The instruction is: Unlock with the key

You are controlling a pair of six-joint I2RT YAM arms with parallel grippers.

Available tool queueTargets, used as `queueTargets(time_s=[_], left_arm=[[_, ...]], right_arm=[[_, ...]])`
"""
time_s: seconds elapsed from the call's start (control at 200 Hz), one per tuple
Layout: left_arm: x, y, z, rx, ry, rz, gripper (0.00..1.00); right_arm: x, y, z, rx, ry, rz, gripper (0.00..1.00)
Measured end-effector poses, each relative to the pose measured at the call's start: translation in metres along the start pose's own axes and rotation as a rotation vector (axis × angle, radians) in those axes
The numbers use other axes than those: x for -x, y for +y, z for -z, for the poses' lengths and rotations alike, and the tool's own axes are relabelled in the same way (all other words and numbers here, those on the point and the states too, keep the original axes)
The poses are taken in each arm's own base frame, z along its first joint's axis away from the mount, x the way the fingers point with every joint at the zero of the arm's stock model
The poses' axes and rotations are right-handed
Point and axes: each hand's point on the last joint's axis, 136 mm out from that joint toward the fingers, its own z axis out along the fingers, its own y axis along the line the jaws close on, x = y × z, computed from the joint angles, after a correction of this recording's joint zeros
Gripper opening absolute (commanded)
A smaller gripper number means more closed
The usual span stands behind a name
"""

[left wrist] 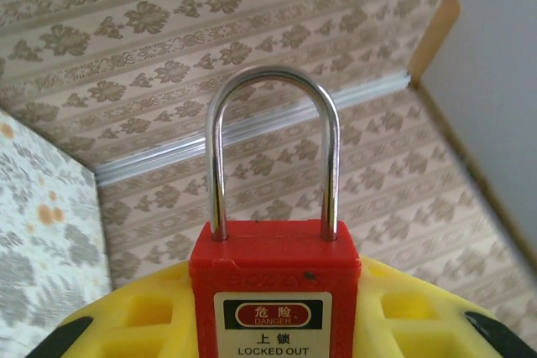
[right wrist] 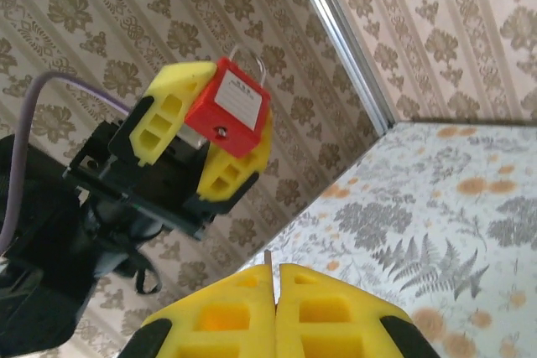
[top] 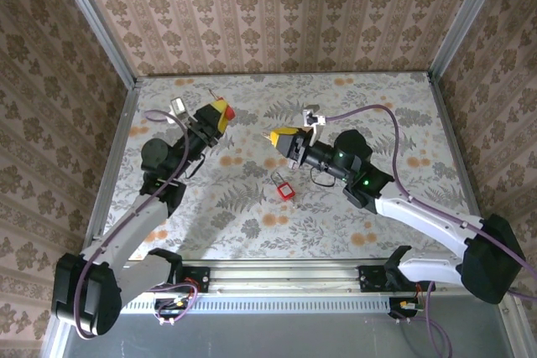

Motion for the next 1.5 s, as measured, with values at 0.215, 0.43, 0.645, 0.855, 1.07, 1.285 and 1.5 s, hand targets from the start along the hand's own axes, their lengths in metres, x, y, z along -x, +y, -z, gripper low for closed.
queueTargets(time_s=[0.215,0.43,0.645,0.855,1.07,1.285,1.5], left_arm=[[-0.015,0.028,0.024,0.188,-0.041,0.221,0.0],[-0.017,0.05,0.051,0.371,-0.1,0.301,0.0],[-0.024,0.077,0.067,0.52,-0.108,0.354,0.0],[-0.023,0.092,0.077,0.592,-0.128,0.376,0.0],[-0.017,0.097,0.082,0.61,-0.155,0.389,0.0],[-0.016,0.094,0.083,0.601,-0.161,0.393,0.0],[-0.015,0.091,0.083,0.591,-0.169,0.388,0.0]], right_arm=[[-0.016,0.002,-0.027,-0.034,0.007,0.179,0.0],[-0.042,0.003,-0.046,-0.039,0.021,0.319,0.0],[-0.061,0.005,-0.06,-0.022,0.051,0.356,0.0],[-0.065,0.016,-0.066,0.005,0.052,0.352,0.0],[-0.069,0.024,-0.067,0.025,0.059,0.326,0.0],[-0.076,0.028,-0.066,0.033,0.079,0.283,0.0],[-0.082,0.025,-0.068,0.026,0.093,0.249,0.0]])
